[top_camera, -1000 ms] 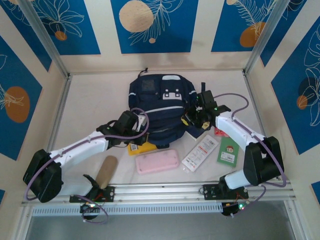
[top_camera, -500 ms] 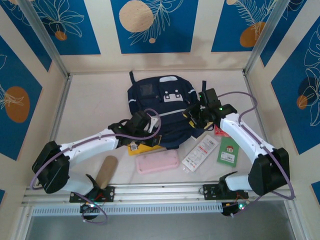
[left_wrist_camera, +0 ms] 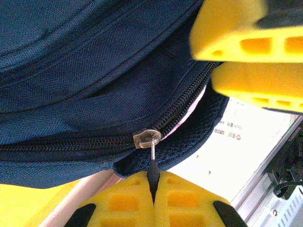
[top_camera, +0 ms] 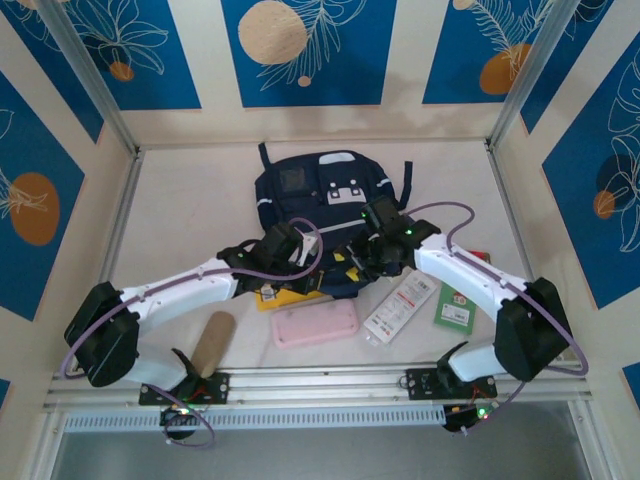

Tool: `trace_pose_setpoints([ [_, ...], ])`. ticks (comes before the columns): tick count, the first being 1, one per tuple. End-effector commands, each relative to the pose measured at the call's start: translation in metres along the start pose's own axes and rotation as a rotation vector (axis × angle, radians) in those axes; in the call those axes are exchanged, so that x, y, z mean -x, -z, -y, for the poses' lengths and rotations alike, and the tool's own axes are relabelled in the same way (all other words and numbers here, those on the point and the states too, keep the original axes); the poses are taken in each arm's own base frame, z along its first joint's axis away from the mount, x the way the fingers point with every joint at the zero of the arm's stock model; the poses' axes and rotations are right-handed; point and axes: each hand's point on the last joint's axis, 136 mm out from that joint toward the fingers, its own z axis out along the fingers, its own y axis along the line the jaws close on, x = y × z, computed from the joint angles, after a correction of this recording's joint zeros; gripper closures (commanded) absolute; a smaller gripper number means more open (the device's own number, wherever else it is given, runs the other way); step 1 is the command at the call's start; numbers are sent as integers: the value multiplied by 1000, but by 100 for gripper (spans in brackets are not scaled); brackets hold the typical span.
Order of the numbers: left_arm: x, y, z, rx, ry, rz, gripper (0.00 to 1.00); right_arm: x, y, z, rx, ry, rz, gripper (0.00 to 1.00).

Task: Pack the student bag

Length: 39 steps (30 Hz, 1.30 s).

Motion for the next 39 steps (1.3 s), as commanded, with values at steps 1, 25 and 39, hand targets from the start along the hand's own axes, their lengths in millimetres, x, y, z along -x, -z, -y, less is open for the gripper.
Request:
trace_pose_setpoints([
  [1,17,15,24,-65,-28,66,100,-6,-8,-1,-16,-41,-28,57],
  [25,4,33,-60,182,96,90,100,37,5,10,-34,31,134,100],
  [39,0,41,-128,289,299,130,100,43,15,-3,52,143,117,100],
])
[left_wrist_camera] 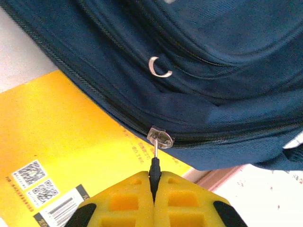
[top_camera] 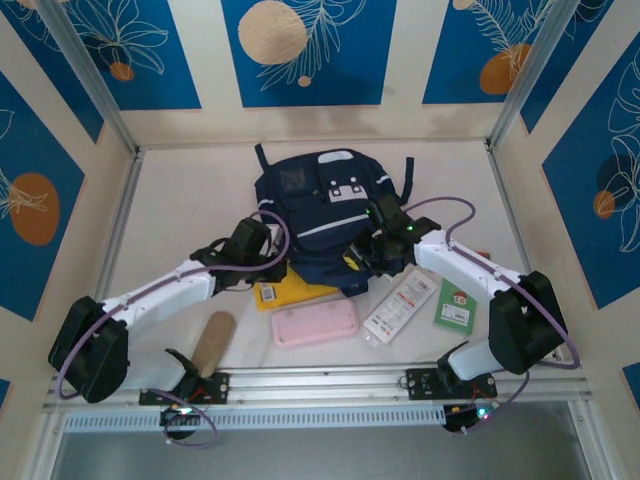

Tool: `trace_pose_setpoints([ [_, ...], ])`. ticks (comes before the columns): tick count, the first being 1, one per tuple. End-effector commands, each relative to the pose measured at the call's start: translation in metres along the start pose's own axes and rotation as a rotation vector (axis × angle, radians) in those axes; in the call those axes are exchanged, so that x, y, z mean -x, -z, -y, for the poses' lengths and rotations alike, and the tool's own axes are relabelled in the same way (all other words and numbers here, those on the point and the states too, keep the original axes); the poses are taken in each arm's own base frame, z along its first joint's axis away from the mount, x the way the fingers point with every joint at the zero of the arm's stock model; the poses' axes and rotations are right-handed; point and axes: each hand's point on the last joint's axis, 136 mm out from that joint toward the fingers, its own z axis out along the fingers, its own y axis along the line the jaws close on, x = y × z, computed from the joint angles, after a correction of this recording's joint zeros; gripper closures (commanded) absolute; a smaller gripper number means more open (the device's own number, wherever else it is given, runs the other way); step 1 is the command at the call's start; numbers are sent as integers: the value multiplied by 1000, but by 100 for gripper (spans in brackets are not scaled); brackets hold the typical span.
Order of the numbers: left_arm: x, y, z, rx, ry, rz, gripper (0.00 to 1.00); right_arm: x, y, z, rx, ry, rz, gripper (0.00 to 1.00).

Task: Pack the student bag

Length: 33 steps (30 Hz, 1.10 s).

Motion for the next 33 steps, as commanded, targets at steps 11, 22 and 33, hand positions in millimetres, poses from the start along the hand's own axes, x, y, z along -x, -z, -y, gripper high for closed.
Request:
trace_pose_setpoints([
  [11,29,-2,-44,87,182,61,100,16,18,-12,106,116,38,100],
  [22,67,-16,-84,163,326,140,100,18,24,-17,133,256,36,100],
  [33,111,-36,-117,173,403,178,100,21,40,-22,236,390,29,100],
])
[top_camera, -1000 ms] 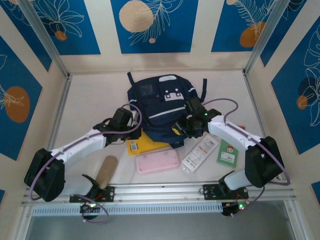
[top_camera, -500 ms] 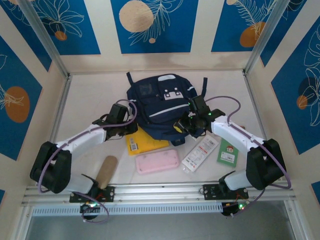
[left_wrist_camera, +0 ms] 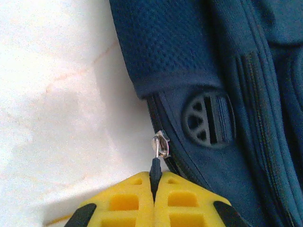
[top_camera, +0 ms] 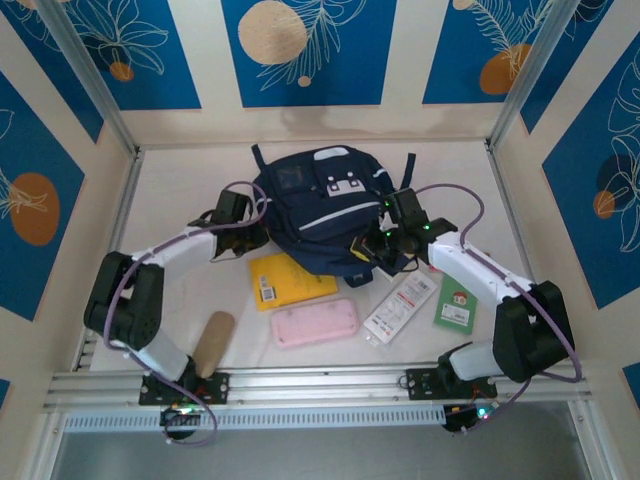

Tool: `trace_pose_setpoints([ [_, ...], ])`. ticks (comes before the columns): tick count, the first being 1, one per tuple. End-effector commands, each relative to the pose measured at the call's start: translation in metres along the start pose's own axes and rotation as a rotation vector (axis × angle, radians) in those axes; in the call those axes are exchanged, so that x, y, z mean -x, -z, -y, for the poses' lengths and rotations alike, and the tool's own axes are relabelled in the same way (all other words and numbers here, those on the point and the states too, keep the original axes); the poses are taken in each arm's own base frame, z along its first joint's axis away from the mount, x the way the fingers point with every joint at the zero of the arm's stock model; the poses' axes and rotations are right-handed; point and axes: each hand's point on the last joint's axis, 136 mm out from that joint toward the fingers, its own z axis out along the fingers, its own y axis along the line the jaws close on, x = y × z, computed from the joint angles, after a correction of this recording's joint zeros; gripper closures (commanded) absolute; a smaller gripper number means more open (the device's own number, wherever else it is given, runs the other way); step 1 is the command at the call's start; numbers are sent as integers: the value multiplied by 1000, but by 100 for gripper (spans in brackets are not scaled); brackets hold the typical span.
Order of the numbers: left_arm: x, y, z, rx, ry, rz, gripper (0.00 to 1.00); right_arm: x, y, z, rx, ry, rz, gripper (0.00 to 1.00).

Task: Pack the student bag

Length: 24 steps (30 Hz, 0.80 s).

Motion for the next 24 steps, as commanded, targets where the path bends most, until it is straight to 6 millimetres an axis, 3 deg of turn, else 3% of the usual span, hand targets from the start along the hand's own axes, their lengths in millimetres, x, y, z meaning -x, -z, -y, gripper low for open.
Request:
trace_pose_setpoints([
  [1,42,1,-21,62,61,100,100,6,18,-12,75,107,35,100],
  [9,66,-7,-23,29,79,106,100,10,21,-9,76,134,29,100],
  [16,66,-19,-22,24,53,34,99,15,19,-10,71,129,29,100],
  [18,62,-18,-21,20,56,6,91,16,17,-11,74,128,22,100],
  [20,59,-11,-17,9,62,-2,77,15,14,-13,70,130,12,100],
  [24,52,18,-18,37,90,7,61,16,8,-12,56,138,3,100],
])
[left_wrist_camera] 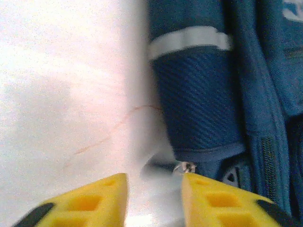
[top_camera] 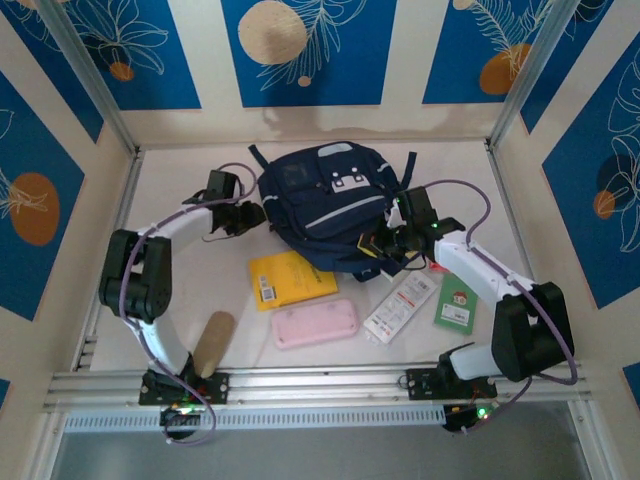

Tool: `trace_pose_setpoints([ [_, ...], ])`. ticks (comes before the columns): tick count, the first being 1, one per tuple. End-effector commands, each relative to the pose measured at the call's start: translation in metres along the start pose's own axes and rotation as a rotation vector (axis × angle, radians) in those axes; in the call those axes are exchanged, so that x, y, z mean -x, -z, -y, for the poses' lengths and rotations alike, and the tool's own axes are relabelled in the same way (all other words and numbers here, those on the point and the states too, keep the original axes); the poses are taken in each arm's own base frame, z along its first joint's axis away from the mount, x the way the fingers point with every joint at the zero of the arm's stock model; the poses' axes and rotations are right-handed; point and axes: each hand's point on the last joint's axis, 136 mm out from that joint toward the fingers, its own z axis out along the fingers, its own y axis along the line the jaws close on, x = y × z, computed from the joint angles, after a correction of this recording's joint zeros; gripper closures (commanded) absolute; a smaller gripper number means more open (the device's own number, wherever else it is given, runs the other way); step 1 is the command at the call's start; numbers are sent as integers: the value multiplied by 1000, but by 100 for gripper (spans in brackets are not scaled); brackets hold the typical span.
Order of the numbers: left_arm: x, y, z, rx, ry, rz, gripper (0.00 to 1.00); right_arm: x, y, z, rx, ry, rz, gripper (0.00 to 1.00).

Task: Pack the student bag

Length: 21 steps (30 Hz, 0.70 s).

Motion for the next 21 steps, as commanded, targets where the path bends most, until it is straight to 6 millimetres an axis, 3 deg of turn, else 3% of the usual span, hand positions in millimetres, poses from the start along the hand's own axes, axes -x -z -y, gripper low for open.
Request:
trace_pose_setpoints([
  [1,2,39,-4,44,20,46,59,6,5,-20,45,77,2,100],
  [4,-11,63,-15,119,45,57,54,11,2,-18,10,108,11,100],
  [10,-58,99,-56,379,42,-4,39,17,5,-8,-135,169,74,44],
  [12,-73,111,-70,477,7,-8,29,16,7,-8,-167,200,93,36],
  [13,-81,114,-75,504,-19,-13,18,14,9,-9,-182,216,103,24],
  [14,-88,119,-81,538,-39,-20,7,13,10,-11,-190,233,110,22],
  [16,-104,124,-93,585,-57,-52,2,10,11,-15,-199,265,113,7],
  [21,-147,137,-122,653,-75,-122,0,2,13,-21,-205,317,123,1],
])
